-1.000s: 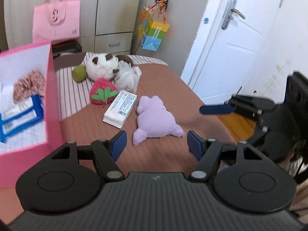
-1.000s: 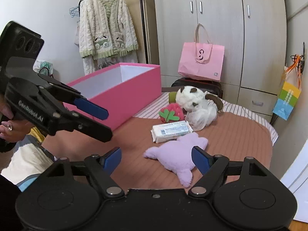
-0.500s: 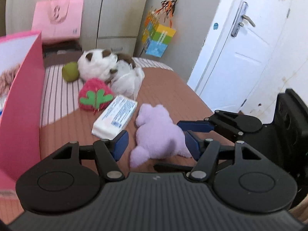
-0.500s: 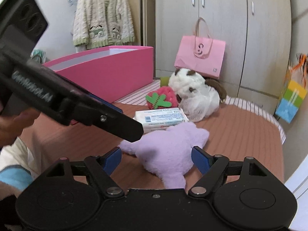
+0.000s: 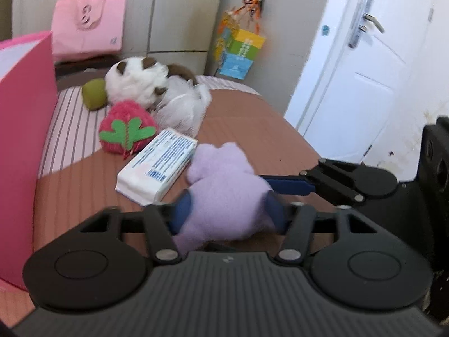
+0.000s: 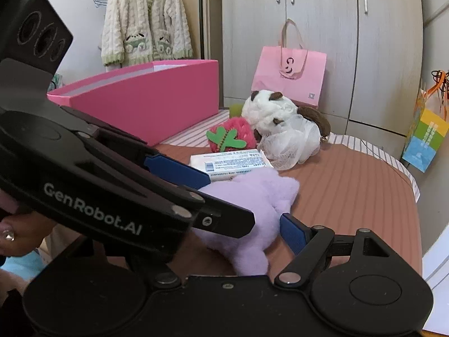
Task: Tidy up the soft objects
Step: 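Close the left tool on the lilac plush while the right tool grips its other side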
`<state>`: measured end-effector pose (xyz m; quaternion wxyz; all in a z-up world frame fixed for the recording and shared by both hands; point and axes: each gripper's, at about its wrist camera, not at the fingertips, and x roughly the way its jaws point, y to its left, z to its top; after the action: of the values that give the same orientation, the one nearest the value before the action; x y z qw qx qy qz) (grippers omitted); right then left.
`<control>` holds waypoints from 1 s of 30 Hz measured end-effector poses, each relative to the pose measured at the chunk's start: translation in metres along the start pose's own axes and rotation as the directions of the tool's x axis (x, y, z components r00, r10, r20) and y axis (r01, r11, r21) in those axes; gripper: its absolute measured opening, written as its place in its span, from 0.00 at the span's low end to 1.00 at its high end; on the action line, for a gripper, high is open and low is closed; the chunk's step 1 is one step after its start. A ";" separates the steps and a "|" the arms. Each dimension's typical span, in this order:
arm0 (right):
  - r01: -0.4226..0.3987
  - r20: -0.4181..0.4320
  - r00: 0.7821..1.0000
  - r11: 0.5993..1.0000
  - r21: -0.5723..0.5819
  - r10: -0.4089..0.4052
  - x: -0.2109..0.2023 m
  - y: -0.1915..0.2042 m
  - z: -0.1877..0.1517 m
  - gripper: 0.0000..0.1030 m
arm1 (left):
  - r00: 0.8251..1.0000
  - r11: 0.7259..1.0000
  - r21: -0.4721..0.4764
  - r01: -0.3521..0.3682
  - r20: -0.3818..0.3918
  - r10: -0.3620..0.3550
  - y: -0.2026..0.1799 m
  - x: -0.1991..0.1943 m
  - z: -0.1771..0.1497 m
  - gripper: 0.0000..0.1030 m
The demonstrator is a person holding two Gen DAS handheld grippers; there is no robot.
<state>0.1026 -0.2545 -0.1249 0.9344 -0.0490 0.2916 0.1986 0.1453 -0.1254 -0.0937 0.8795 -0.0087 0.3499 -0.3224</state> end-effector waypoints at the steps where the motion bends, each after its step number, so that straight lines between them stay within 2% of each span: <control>1: 0.000 -0.011 1.000 1.000 0.015 0.000 0.003 -0.001 0.000 0.82 | 1.000 1.000 -0.009 0.007 0.003 -0.007 0.002 0.000 0.000 0.45; 4: -0.004 -0.018 1.000 0.998 0.062 0.005 0.006 -0.004 -0.001 0.81 | 1.000 1.000 -0.023 0.007 0.007 -0.007 0.003 -0.001 -0.001 0.39; 8: 0.017 -0.014 1.000 0.995 0.101 -0.015 0.006 -0.003 -0.002 0.75 | 1.000 1.000 -0.003 -0.008 0.020 0.008 -0.001 0.000 -0.006 0.39; 12: 0.084 -0.001 0.996 0.995 0.063 -0.084 0.007 0.010 -0.005 0.72 | 0.999 0.999 -0.028 -0.019 0.026 0.019 0.001 0.002 -0.006 0.44; 17: 0.106 0.022 0.994 0.989 0.105 -0.109 0.007 0.010 -0.009 0.70 | 0.999 1.000 -0.009 -0.028 0.036 0.028 -0.001 0.003 -0.008 0.48; 19: 0.112 0.035 0.993 0.988 0.102 -0.116 0.006 0.011 -0.011 0.70 | 1.000 0.999 -0.038 -0.017 0.018 0.018 0.003 0.005 -0.007 0.55; 22: 0.112 0.047 0.992 0.987 0.116 -0.118 0.004 0.010 -0.013 0.69 | 1.000 0.997 -0.083 -0.006 -0.004 0.006 0.008 0.005 -0.008 0.56; 27: 0.151 0.067 0.985 0.979 0.133 -0.161 0.004 0.020 -0.016 0.65 | 0.997 0.998 -0.009 -0.065 0.030 0.066 -0.007 -0.001 -0.013 0.49; 30: 0.138 0.073 0.986 0.980 0.146 -0.149 0.001 0.020 -0.017 0.65 | 0.997 0.997 0.032 -0.073 0.024 0.072 -0.013 -0.006 -0.014 0.49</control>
<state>0.0865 -0.2396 -0.1396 0.9588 0.0043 0.2611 0.1115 0.1260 -0.1294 -0.0980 0.8946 0.0148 0.3346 -0.2959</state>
